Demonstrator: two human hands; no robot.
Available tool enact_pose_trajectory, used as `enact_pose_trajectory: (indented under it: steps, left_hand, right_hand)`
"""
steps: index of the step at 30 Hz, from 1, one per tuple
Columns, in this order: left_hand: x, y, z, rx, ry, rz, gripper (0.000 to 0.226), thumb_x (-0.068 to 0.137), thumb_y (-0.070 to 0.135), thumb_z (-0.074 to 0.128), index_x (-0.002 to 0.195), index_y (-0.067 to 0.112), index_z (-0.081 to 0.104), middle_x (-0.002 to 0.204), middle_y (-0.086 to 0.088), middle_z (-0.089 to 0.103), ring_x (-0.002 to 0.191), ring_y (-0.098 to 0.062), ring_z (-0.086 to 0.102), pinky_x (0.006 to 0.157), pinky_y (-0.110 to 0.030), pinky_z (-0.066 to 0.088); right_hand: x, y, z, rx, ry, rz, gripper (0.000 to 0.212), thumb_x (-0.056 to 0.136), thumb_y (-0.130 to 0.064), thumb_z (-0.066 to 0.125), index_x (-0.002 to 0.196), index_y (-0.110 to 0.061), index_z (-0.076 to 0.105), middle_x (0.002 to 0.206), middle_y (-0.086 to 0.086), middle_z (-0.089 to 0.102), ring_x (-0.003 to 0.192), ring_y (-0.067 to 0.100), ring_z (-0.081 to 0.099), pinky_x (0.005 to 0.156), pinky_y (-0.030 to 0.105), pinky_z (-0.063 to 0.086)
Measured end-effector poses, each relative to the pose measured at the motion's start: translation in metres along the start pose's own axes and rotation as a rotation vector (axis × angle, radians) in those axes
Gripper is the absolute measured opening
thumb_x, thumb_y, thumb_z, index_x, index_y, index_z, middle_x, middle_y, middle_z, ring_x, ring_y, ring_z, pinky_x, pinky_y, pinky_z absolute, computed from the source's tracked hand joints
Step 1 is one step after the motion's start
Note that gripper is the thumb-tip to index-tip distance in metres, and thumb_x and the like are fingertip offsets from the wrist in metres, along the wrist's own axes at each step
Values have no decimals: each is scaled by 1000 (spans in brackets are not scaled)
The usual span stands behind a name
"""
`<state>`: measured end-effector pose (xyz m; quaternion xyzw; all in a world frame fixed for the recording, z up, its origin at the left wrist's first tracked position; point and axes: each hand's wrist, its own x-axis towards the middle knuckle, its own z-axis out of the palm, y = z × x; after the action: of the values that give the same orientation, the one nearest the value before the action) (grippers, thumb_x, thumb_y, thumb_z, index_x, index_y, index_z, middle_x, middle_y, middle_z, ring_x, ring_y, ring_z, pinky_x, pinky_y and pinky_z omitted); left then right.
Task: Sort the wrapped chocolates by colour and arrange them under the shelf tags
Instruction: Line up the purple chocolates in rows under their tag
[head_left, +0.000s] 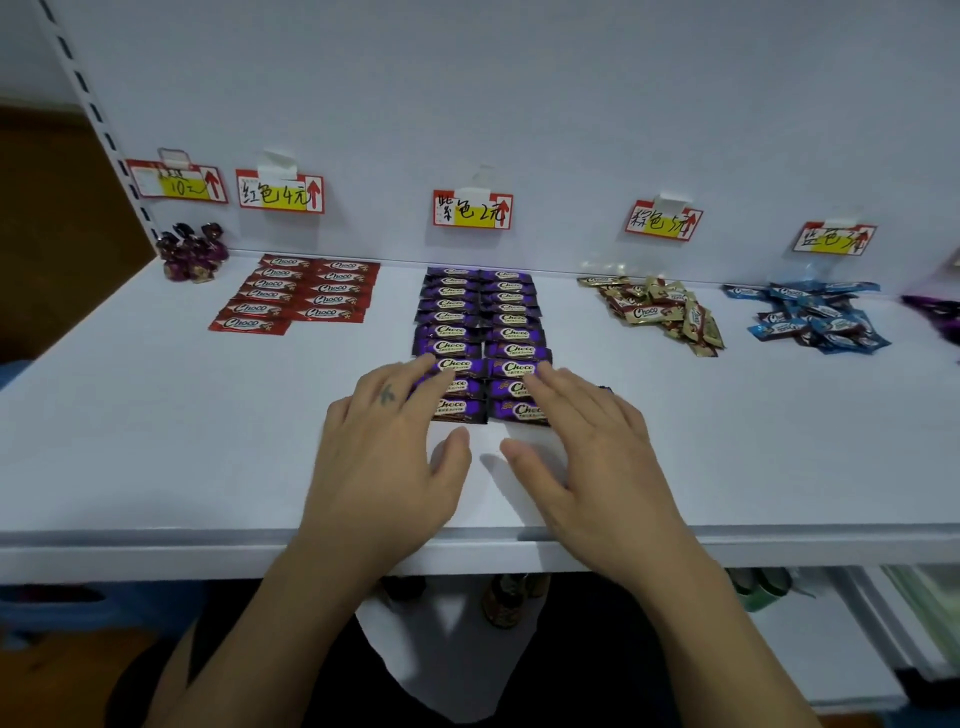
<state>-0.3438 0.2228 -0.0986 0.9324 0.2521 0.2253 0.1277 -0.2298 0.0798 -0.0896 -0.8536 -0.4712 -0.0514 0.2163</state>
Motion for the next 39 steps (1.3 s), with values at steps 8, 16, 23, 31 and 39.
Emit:
enact_pose_trajectory:
  steps: [8, 16, 23, 31, 39]
  left_hand:
    - [48, 9, 15, 59, -272, -156, 58, 100, 37, 20, 154, 21, 7, 162, 6, 3, 148, -14, -2, 120, -44, 3]
    - [54, 7, 19, 97, -295, -130, 57, 100, 37, 20, 154, 21, 10, 161, 6, 7, 148, -13, 3, 120, -43, 3]
    - [50, 6, 22, 102, -263, -117, 58, 100, 38, 18, 154, 22, 8, 161, 6, 2, 148, -13, -2, 119, -42, -2]
    - [20, 27, 1, 17, -110, 49, 50, 97, 41, 31, 145, 27, 39, 153, 8, 34, 144, -12, 18, 120, -35, 3]
    - [-15, 50, 21, -98, -72, 198, 40, 88, 38, 41, 117, 23, 65, 121, 6, 63, 115, -18, 54, 99, -41, 40]
  right_hand:
    - [57, -13, 18, -106, -279, 197, 64, 101, -50, 15, 155, -18, 5, 162, 1, -2, 148, 16, -4, 119, 48, -2]
    - [65, -8, 21, -135, -318, 170, 64, 101, -47, 16, 154, -15, 4, 162, 1, -2, 148, 15, -5, 119, 49, -5]
    - [64, -9, 21, -102, -313, 173, 62, 102, -46, 15, 154, -16, 2, 162, 0, -3, 148, 15, -7, 117, 50, -10]
    - [15, 16, -32, -125, -110, 257, 46, 102, -28, 28, 149, -31, 27, 159, -9, 18, 147, 9, 11, 118, 43, -8]
    - [-34, 16, -35, -175, -32, 234, 39, 89, -47, 52, 122, -28, 62, 110, -7, 58, 106, 15, 49, 102, 37, 32]
